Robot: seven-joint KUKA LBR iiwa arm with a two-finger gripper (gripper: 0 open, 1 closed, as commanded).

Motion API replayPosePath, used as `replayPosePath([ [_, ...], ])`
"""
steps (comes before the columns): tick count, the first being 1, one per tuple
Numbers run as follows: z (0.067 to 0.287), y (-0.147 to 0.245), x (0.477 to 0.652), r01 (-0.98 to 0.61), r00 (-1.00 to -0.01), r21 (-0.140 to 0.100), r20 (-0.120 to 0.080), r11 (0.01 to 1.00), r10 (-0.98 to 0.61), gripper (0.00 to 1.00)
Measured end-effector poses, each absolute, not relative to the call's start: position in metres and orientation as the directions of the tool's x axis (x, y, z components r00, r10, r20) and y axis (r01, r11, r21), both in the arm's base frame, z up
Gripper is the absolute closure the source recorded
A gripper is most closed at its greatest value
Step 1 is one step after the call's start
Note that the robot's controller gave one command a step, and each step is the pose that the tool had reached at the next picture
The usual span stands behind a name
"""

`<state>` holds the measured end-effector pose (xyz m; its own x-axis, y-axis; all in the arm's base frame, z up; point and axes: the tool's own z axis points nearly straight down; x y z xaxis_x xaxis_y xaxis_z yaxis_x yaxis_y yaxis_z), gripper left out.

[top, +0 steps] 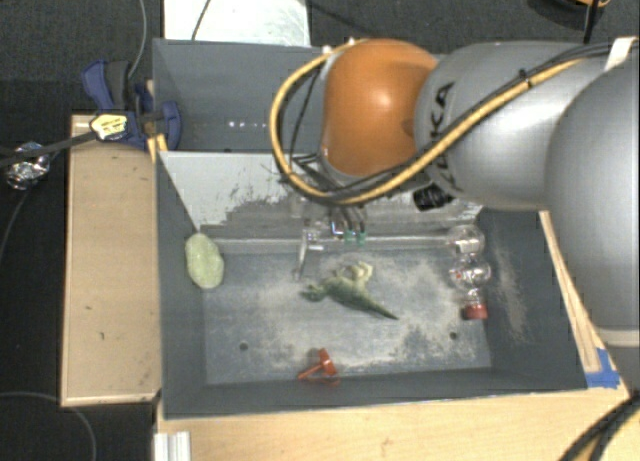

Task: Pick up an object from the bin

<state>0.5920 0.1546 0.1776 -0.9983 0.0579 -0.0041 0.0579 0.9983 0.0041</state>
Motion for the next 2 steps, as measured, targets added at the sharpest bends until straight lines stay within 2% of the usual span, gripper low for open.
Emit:
replayPosePath([
  [1, 0.177, 0.12, 0.582, 0.085, -0.996, 0.001, 0.001, 0.996, 0.085, 0.0],
  [2, 0.176, 0.088, 0.576, 0.024, -1.0, 0.003, -0.005, 1.0, 0.024, 0.0],
])
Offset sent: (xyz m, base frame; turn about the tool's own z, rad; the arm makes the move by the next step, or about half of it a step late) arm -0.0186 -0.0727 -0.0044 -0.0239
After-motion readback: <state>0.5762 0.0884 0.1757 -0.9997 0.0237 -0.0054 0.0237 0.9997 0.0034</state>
